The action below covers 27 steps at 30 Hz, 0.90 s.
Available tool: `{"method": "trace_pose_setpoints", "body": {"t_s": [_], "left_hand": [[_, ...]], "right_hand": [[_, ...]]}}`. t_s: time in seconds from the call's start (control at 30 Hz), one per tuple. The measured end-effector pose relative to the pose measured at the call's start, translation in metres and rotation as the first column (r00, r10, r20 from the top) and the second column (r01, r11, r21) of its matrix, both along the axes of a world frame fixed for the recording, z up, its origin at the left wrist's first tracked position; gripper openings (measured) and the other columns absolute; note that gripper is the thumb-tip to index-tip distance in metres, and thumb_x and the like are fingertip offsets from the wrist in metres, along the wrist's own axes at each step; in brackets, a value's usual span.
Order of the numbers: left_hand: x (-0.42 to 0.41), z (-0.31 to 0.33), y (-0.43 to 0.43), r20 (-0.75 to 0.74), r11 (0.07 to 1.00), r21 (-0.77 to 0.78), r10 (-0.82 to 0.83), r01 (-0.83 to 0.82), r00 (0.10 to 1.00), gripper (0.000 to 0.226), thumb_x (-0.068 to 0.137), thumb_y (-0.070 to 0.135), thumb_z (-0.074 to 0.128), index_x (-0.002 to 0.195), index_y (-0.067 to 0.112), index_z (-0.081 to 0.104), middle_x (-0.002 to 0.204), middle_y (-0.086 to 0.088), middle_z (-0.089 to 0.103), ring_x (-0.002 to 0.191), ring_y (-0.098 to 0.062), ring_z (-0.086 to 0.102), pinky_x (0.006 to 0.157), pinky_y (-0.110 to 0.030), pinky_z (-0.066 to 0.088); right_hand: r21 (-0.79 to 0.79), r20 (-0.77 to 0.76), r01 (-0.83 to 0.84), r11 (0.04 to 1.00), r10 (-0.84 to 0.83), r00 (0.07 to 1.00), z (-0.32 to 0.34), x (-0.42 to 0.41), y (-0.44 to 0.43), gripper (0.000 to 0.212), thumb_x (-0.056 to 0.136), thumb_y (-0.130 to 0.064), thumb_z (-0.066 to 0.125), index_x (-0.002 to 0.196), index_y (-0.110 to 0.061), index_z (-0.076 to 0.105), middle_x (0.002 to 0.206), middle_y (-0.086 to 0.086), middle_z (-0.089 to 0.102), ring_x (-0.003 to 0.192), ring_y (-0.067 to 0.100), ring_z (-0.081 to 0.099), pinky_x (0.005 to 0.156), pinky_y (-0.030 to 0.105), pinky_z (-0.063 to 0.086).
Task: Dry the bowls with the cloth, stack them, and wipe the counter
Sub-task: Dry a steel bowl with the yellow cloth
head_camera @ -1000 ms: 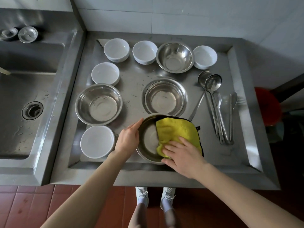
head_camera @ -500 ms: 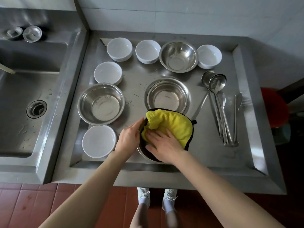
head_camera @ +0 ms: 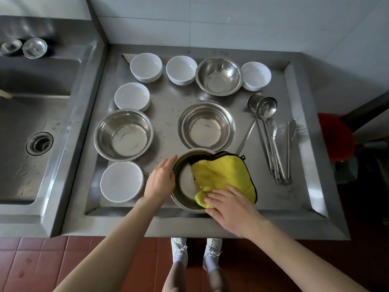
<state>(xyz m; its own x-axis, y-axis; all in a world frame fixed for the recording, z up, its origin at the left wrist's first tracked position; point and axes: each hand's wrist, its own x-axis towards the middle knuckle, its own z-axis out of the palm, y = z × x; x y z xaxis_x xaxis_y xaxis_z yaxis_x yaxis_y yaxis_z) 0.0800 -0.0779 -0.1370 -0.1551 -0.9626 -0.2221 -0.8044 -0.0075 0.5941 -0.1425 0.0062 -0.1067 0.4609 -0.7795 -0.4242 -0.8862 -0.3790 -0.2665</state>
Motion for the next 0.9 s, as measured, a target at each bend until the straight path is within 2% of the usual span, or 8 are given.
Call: {"method": "trace_pose_setpoints", "body": {"t_s": [0.1,0.2,0.27,0.33,0.5,0.67,0.8,0.9], "left_hand": [[-0.007,0.002,0.006,0.031,0.995,0.089,0.035,-0.038,0.999,0.058,0.093,0.004,0.044,0.149,0.015,0.036,0.143,-0.01,0.049,0.12,-0.035,0.054,0.095,-0.042,0.045],[-0.013,0.003,0.009,0.017,0.986,0.161,0.041,-0.044,0.999,0.066,0.091,0.006,0.048,0.152,0.018,0.028,0.146,-0.012,0.045,0.123,-0.035,0.051,0.097,-0.042,0.044],[-0.019,0.004,0.012,-0.024,0.976,0.211,0.053,-0.047,0.998,0.075,0.088,0.006,0.054,0.154,0.022,0.022,0.137,-0.016,0.052,0.118,-0.038,0.054,0.096,-0.042,0.045],[-0.023,0.008,0.015,-0.094,0.966,0.238,0.124,-0.099,0.988,0.077,0.087,0.003,0.054,0.153,0.027,0.022,0.125,-0.019,0.06,0.111,-0.038,0.057,0.093,-0.039,0.047],[-0.018,0.026,0.012,-0.196,0.975,0.138,0.2,-0.174,0.96,0.072,0.086,0.002,0.052,0.148,0.033,0.034,0.121,-0.011,0.065,0.108,-0.032,0.061,0.093,-0.033,0.046],[-0.008,0.054,0.005,-0.269,0.981,0.088,0.188,-0.171,0.945,0.071,0.086,0.0,0.053,0.146,0.036,0.038,0.116,0.0,0.066,0.101,-0.02,0.061,0.09,-0.026,0.046],[-0.004,0.074,0.002,-0.314,0.983,-0.009,0.171,-0.183,0.934,0.07,0.085,-0.001,0.056,0.143,0.036,0.042,0.11,0.006,0.066,0.095,-0.015,0.06,0.084,-0.022,0.042],[-0.002,0.092,-0.003,-0.357,0.967,-0.113,0.177,-0.23,0.917,0.07,0.083,-0.005,0.055,0.141,0.033,0.045,0.118,0.005,0.065,0.103,-0.021,0.061,0.088,-0.022,0.041]], "right_hand": [[-0.122,-0.041,0.103,0.987,-0.109,0.993,-0.009,-0.009,0.007,0.059,0.097,-0.053,0.015,0.142,-0.026,0.042,0.154,-0.008,0.029,0.145,0.009,0.014,0.116,0.045,0.003],[-0.102,-0.036,0.187,0.977,-0.191,0.981,-0.013,-0.008,0.001,0.065,0.095,-0.055,0.006,0.149,-0.026,0.027,0.159,-0.009,0.002,0.146,0.009,-0.008,0.118,0.051,0.0],[-0.099,-0.01,0.232,0.968,-0.235,0.972,-0.013,-0.006,-0.007,0.068,0.093,-0.055,0.001,0.15,-0.025,0.02,0.159,-0.01,-0.005,0.145,0.009,-0.012,0.118,0.051,0.0],[-0.127,0.039,0.279,0.952,-0.277,0.96,-0.015,-0.003,-0.015,0.064,0.096,-0.051,0.006,0.151,-0.024,0.022,0.16,-0.008,0.002,0.147,0.011,-0.005,0.118,0.052,0.008],[-0.333,0.227,0.364,0.87,-0.301,0.926,-0.007,-0.006,-0.034,0.049,0.094,-0.019,0.056,0.141,-0.014,0.045,0.151,0.004,0.034,0.135,0.026,0.035,0.105,0.048,0.04],[-0.41,0.275,0.462,0.786,-0.376,0.885,0.028,-0.011,-0.061,0.068,0.082,-0.034,0.07,0.142,-0.024,0.04,0.149,0.006,0.03,0.128,0.028,0.037,0.096,0.045,0.046],[-0.319,0.364,0.514,0.797,-0.397,0.842,0.056,-0.01,-0.072,0.078,0.085,-0.049,0.062,0.15,-0.036,0.019,0.151,0.002,0.03,0.123,0.029,0.048,0.091,0.044,0.049],[-0.123,0.504,0.635,0.763,-0.503,0.703,0.077,-0.009,-0.074,0.082,0.087,-0.042,0.063,0.15,-0.038,0.011,0.143,0.003,0.045,0.116,0.026,0.055,0.092,0.039,0.049]]}}
